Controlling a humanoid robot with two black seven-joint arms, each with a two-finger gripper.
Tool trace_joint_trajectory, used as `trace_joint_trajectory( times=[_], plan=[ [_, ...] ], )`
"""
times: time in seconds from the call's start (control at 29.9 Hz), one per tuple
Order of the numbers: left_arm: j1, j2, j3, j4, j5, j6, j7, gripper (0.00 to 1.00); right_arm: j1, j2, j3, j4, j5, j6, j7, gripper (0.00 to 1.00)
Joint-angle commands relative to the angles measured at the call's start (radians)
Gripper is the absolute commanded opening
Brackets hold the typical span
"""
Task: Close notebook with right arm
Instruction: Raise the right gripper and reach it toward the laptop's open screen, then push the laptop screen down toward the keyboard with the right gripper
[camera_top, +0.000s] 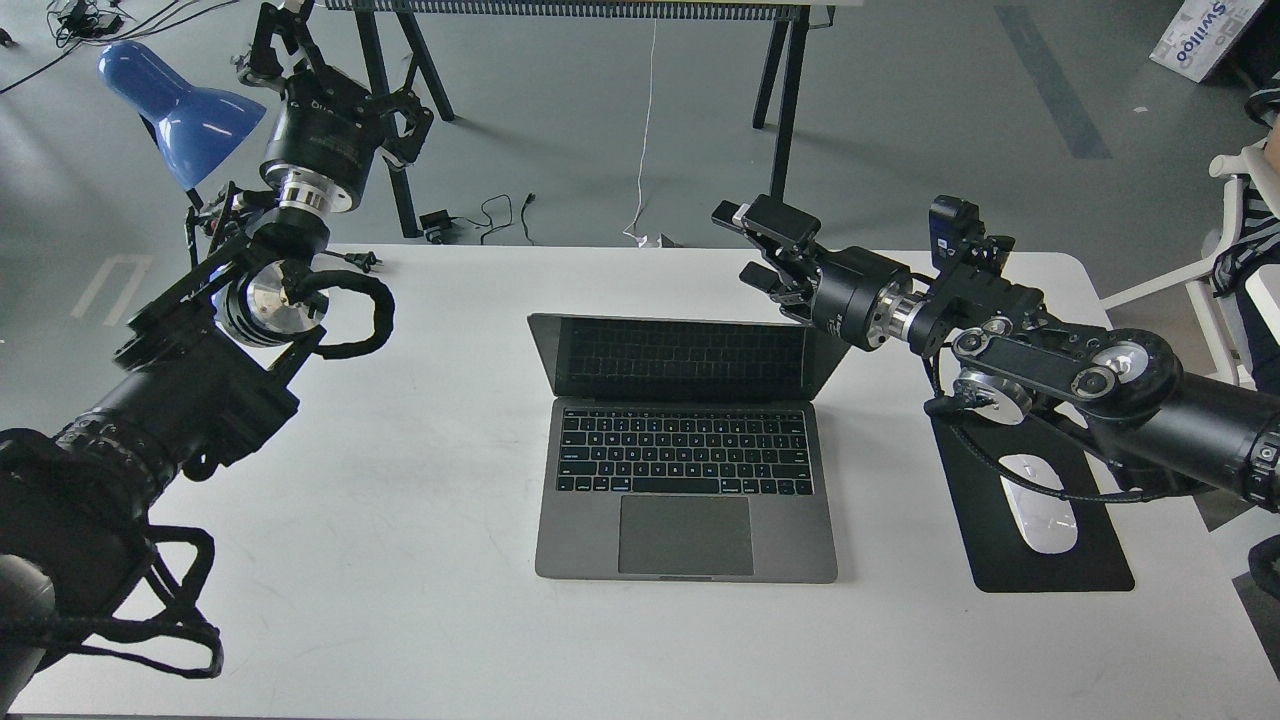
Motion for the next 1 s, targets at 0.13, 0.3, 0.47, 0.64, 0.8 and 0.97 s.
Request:
trace_joint_trajectory(
  times=[0.13,0.3,0.47,0.64,0.8,0.97],
  plan=[
    [0.000,0.000,0.000,-0.001,0.000,0.000,0.000,1.00,-0.007,-0.038,-0.068,0.066,0.000,0.000,0.001,0.99],
    [0.000,0.000,0.000,-0.001,0.000,-0.001,0.000,1.00,-0.007,-0.044,-0.126,0.098,-0.002,0.000,0.001,0.99],
    [0.000,0.000,0.000,-0.001,0.000,0.000,0.000,1.00,-0.008,-0.043,-0.169,0.120,-0.002,-0.002,0.001,0.99],
    [0.000,0.002,0.000,0.001,0.000,0.000,0.000,1.00,-0.030,-0.039,-0.172,0.140,-0.019,-0.002,0.001,0.99],
    [0.000,0.002,-0.001,0.001,0.000,0.000,0.000,1.00,-0.054,-0.036,-0.172,0.161,-0.052,-0.003,0.001,0.99],
    [0.000,0.002,0.000,0.001,0.000,0.000,0.000,1.00,-0.094,-0.032,-0.172,0.184,-0.108,-0.012,-0.002,0.99]
  ],
)
